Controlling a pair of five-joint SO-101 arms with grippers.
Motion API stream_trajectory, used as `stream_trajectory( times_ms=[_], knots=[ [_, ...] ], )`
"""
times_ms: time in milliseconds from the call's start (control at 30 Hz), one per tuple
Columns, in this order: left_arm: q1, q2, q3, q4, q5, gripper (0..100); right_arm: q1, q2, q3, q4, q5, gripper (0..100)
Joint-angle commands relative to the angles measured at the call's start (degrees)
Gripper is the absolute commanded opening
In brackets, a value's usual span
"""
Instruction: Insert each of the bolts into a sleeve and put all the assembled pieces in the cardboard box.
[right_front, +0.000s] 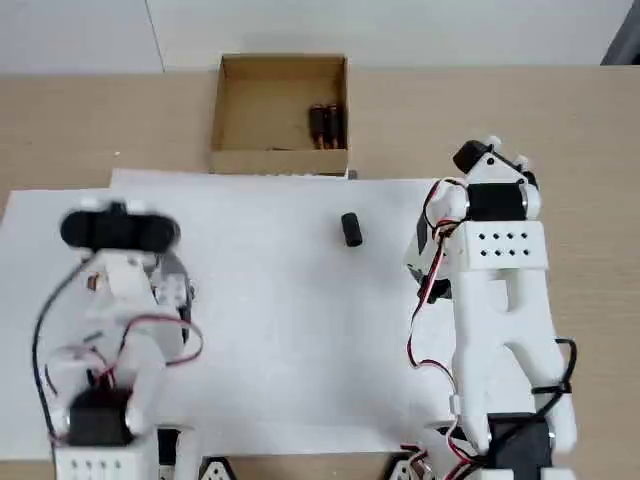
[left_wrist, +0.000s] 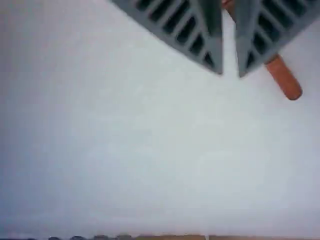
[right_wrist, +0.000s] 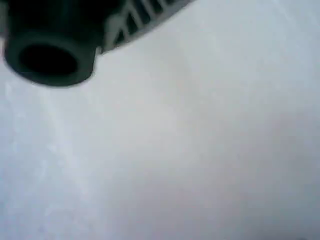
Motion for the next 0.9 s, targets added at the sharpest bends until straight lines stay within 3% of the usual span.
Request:
stream_trajectory(
  times_ms=[0,200,300,433,633,867],
  knots=[
    [-0.5,13.2,-11.8,-1.3,5.1,1,0.4,-2.3,-0.4,0.6,0.4,0.4],
    [-0.8,27.7,-28.5,5.8,16.0,1,0.4,-2.3,0.1,0.7,0.4,0.4],
    [-4.3,33.1,-32.4,6.6,21.5,1,0.4,-2.3,1.8,0.7,0.2,0.4],
    [-9.3,38.8,-32.9,7.0,27.3,1,0.4,-2.3,4.4,0.6,-2.3,0.4],
    [-14.6,45.5,-32.8,7.8,44.7,1,0.4,-2.3,6.7,0.6,-2.5,0.4],
    [-16.2,53.7,-32.8,7.8,51.4,1,0.4,-2.3,6.8,0.5,-2.5,0.4]
  ],
)
